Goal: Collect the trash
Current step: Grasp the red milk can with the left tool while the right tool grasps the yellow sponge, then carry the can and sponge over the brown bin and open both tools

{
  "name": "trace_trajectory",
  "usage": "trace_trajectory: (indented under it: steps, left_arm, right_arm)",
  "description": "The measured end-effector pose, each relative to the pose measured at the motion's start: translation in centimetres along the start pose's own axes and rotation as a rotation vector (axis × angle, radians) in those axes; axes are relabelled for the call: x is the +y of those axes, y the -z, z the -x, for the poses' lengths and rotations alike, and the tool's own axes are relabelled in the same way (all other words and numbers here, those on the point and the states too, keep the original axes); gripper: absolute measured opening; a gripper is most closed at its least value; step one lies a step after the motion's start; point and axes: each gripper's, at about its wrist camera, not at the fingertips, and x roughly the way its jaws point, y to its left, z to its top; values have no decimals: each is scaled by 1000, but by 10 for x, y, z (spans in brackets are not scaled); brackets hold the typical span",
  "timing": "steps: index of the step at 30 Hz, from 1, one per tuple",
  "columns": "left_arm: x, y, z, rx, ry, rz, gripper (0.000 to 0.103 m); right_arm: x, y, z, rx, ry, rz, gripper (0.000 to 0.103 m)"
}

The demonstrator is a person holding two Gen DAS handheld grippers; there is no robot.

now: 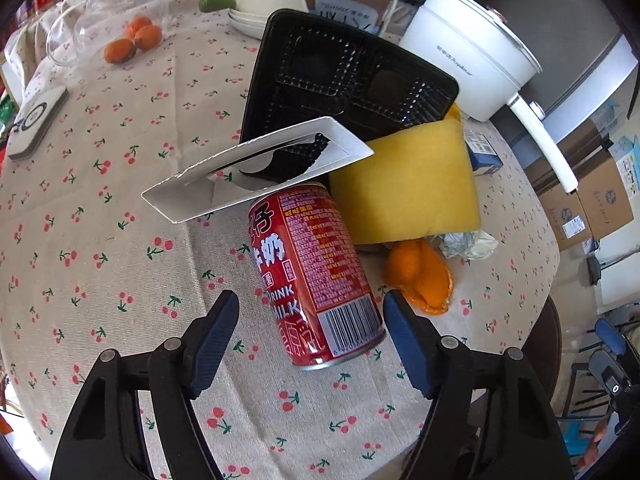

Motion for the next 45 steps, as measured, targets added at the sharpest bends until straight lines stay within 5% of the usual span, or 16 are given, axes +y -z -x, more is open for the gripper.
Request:
trace_trajectory:
  steps: [4, 10, 19, 28, 34, 45]
  left_arm:
    - [7, -3, -2, 1, 47, 24, 58]
    - [2, 14, 20, -15, 49, -76, 57]
    - [43, 33, 72, -88, 67, -74, 55]
    - [72, 33, 88, -114, 74, -43, 55]
    - [72, 35, 86, -70, 84, -87, 55]
    - [74, 55, 45, 130, 44, -120, 55]
  right_arm:
    - [12, -10, -10, 2, -10, 11, 103]
    - [39, -21, -25, -8, -44, 21, 103]
    - [89, -44, -59, -39, -158, 34, 102]
    - [113, -63, -106, -80, -217, -37, 79]
    - [117, -69, -105, -117, -235, -24, 37]
    - [115, -68, -63, -171, -280, 7, 33]
